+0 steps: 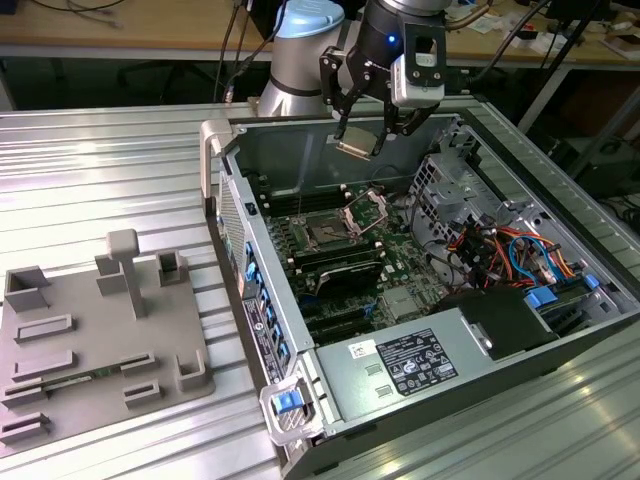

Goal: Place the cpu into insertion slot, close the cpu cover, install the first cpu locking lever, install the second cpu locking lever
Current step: 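Place the cpu into insertion slot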

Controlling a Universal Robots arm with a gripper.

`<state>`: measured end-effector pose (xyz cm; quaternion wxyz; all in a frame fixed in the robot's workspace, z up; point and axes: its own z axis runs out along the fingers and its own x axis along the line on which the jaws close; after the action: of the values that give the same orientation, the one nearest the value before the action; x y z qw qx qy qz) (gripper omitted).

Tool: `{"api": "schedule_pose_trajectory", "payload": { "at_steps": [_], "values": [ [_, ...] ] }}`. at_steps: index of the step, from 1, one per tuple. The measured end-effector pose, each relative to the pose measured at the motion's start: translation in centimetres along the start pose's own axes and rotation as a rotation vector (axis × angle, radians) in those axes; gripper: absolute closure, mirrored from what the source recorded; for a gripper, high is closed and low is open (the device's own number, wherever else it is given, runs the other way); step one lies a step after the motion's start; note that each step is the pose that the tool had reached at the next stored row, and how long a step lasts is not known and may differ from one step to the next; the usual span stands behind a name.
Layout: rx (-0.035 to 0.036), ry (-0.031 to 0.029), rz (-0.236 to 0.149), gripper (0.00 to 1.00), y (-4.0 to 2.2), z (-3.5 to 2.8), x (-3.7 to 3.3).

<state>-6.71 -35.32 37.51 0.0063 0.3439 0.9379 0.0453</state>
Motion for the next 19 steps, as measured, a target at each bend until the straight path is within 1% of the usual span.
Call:
{"api": "schedule_pose_trajectory", "payload": {
  "at_steps": [7, 13, 19],
  "values": [
    [-0.0002, -0.0005, 0.006, 0.45, -0.01, 0.00, 0.02],
    [-0.0008, -0.0034, 0.038, 0.45, -0.06, 0.00, 0.07],
    [-0.0012, -0.0054, 0.061, 0.45, -0.14, 0.00, 0.16]
  ]
}}
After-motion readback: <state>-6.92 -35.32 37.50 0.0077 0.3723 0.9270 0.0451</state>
